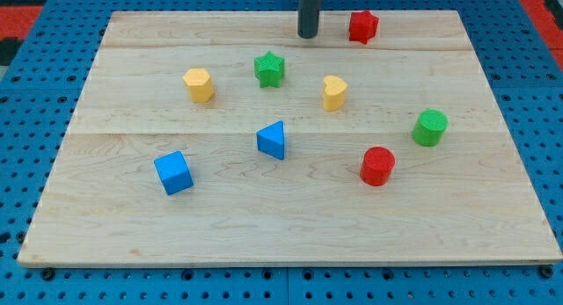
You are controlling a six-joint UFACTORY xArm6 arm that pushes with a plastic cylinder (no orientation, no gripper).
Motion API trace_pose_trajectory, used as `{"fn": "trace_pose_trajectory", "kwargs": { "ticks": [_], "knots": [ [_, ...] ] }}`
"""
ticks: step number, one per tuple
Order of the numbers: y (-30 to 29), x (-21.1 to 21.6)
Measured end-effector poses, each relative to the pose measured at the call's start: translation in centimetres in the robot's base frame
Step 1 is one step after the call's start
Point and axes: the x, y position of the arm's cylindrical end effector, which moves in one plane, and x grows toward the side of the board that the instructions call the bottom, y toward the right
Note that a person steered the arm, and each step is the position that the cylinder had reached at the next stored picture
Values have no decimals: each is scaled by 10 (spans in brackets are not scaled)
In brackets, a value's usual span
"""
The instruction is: Push the red star vertically to the top of the red circle
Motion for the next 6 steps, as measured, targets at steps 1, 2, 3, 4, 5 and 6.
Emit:
{"fn": "trace_pose_trajectory", "kwargs": {
  "ticks": [1, 2, 3, 4, 5, 6],
  "knots": [
    [23, -28],
    [84, -28],
    [125, -28],
    [125, -20],
    [117, -27],
    [116, -27]
  ]
}}
